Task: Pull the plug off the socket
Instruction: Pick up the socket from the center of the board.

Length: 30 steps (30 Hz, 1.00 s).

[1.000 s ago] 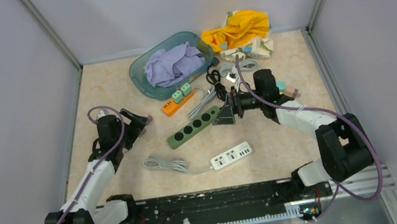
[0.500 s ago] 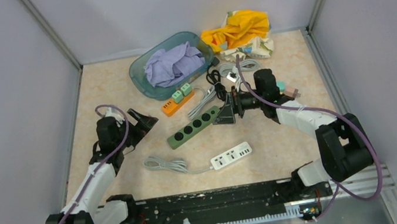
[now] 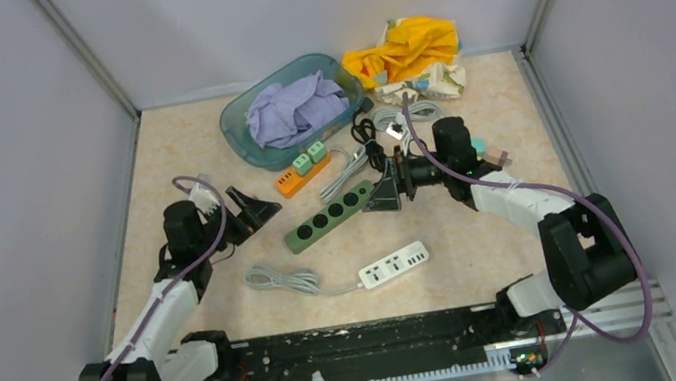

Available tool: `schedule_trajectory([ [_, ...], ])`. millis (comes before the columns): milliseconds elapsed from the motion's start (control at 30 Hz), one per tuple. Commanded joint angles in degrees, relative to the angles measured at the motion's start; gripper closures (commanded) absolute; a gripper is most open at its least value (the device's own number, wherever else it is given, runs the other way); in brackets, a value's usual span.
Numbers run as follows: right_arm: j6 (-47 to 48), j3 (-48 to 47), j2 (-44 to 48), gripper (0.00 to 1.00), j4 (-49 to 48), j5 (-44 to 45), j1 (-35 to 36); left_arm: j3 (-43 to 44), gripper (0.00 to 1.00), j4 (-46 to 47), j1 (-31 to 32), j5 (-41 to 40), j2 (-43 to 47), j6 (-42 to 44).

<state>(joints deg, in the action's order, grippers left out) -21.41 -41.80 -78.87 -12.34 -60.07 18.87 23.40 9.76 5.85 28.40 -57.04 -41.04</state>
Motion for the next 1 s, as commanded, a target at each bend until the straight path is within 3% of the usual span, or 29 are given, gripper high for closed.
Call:
schedule_trajectory([
  [0,1.1,-2.9,2.0,0.01,-1.6,-0.5,-0.6,-1.8,0.0,6.8,-0.2,7.4,1.8,1.1],
  [433,1.5,-2.9,2.1,0.01,-1.3,-0.3,-0.8,-6.5,0.0,19.8,3.5,15.2,4.8,0.4],
  [967,2.9,-3.3,3.5,0.01,0.1,0.3,-2.4,-7.2,0.0,29.1,20.7,10.9,0.1,5.8],
])
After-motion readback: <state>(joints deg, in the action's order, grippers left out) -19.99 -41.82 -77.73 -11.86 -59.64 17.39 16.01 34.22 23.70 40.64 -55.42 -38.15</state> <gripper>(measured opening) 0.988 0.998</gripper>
